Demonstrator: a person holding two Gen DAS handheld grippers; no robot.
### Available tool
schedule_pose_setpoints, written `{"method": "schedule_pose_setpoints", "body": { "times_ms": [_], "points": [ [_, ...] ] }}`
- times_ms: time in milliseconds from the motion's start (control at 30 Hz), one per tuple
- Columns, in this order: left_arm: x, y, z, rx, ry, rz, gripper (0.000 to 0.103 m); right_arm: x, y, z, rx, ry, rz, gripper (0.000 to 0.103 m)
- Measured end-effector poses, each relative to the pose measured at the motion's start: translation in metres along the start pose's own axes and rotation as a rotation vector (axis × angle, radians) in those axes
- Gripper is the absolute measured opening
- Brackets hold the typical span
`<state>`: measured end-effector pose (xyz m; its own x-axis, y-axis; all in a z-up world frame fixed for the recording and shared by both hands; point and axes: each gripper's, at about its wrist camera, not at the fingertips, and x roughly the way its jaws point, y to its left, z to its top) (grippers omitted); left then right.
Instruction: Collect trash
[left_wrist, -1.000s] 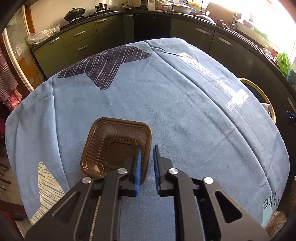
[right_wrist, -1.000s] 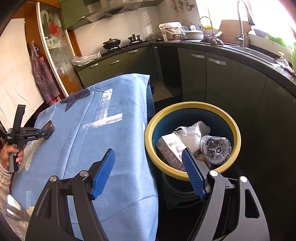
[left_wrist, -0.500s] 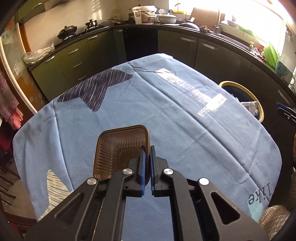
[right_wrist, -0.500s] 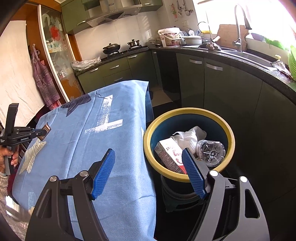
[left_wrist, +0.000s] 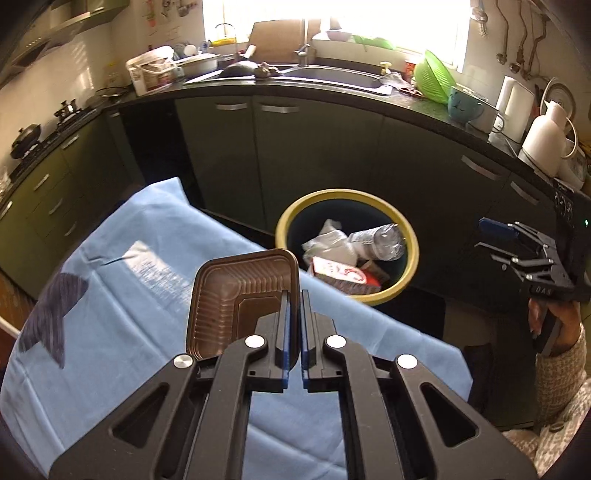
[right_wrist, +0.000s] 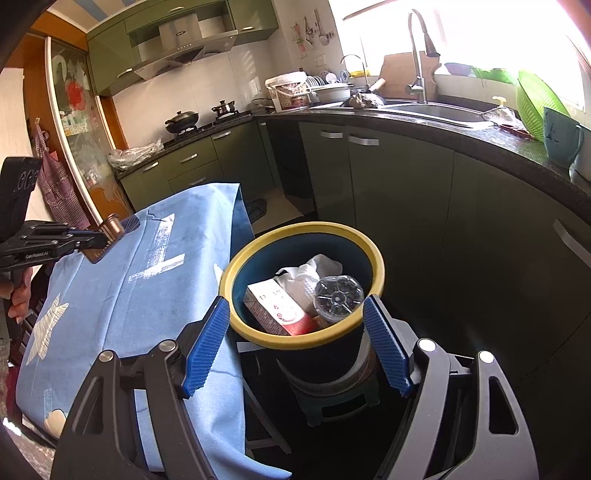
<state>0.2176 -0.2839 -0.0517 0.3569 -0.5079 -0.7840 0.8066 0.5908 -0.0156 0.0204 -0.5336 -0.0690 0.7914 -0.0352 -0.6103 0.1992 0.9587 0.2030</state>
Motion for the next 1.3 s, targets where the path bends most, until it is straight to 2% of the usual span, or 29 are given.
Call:
{"method": "schedule_pose_setpoints", "body": {
  "times_ms": [233,367,600,667,733,867,1000,1133,1200,1300],
  "points": [
    [0.095,-0.042,0.062,0.033,0.061,-0.102,0.004,-0.008,-0.031,-0.01,0.06,-0.003,-0.026,0.074],
    [0.137,-0.061,0.083,0.055,0.079,-0.103,0.004,-0.01,-0.041,-0.013,0.079,-0.002,-0.037,0.074],
    [0.182,-0.071,0.096,0.052,0.128,-0.086,0.004,-0.011,-0.047,-0.015,0.091,0.0,-0.035,0.074],
    [0.195,-0.066,0.099,0.032,0.159,-0.111,0.014,-0.01,-0.045,-0.015,0.093,0.002,-0.025,0.074],
    [0.201,-0.061,0.099,0.013,0.172,-0.125,0.05,-0.01,-0.041,-0.015,0.088,0.002,-0.01,0.074],
    [0.178,-0.056,0.092,0.004,0.124,-0.165,0.053,-0.012,-0.032,-0.013,0.064,-0.003,0.005,0.075],
    [0.116,-0.056,0.078,0.036,0.028,-0.16,0.053,-0.012,-0.027,-0.011,0.054,-0.006,0.016,0.076],
    [0.049,-0.046,0.051,-0.004,-0.063,-0.109,0.06,-0.01,-0.018,-0.011,0.037,0.002,0.031,0.076],
    [0.016,-0.041,0.031,-0.026,-0.097,-0.044,0.062,-0.01,-0.013,-0.011,0.027,0.003,0.039,0.076],
    [-0.032,-0.03,-0.002,-0.098,-0.162,0.018,0.076,-0.009,-0.004,-0.011,0.009,0.005,0.05,0.077]
  ]
}}
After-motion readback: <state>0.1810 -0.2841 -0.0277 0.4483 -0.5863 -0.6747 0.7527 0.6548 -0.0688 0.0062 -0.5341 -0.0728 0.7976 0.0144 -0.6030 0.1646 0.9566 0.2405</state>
